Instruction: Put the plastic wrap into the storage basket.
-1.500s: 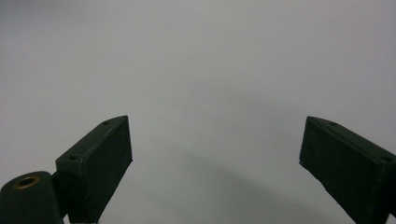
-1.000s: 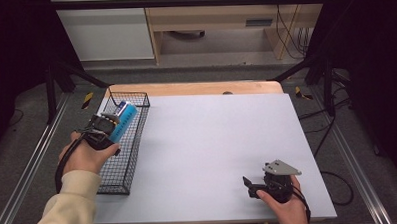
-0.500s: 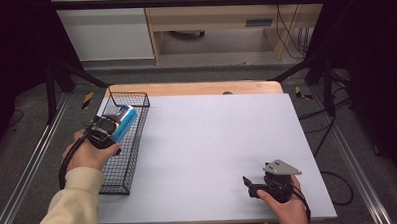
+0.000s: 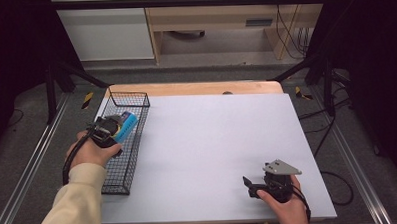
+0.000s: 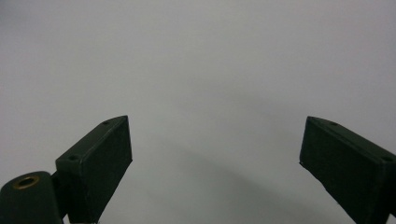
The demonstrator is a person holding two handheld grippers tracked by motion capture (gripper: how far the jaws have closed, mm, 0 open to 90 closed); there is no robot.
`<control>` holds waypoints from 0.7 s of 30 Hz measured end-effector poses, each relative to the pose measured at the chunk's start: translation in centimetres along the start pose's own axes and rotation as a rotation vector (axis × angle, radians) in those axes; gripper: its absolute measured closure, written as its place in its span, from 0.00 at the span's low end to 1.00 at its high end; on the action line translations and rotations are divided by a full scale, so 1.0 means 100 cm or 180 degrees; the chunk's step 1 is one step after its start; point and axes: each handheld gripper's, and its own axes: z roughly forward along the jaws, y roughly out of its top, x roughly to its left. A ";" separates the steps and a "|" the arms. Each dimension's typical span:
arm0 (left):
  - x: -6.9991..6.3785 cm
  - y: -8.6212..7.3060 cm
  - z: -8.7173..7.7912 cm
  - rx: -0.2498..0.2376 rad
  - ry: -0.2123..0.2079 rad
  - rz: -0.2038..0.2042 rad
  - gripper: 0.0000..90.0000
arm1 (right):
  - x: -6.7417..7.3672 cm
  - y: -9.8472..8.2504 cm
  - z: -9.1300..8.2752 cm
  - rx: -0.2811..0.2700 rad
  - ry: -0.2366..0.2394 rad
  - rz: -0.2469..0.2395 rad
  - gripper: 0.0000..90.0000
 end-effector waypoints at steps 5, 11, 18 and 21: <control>-0.001 0.002 0.005 0.0066 -0.0003 0.0007 0.36 | 0.000 0.000 0.000 -0.0003 0.0005 -0.0005 0.11; -0.002 0.005 0.011 0.0120 -0.0010 0.0018 0.35 | 0.000 0.000 -0.001 -0.0007 0.0005 0.0003 0.11; -0.002 0.007 0.017 0.0182 -0.0017 0.0021 0.35 | 0.000 0.000 -0.001 -0.0009 0.0018 -0.0002 0.11; -0.002 0.008 0.019 0.0201 -0.0020 0.0025 0.35 | 0.000 0.000 -0.001 -0.0014 0.0020 0.0003 0.11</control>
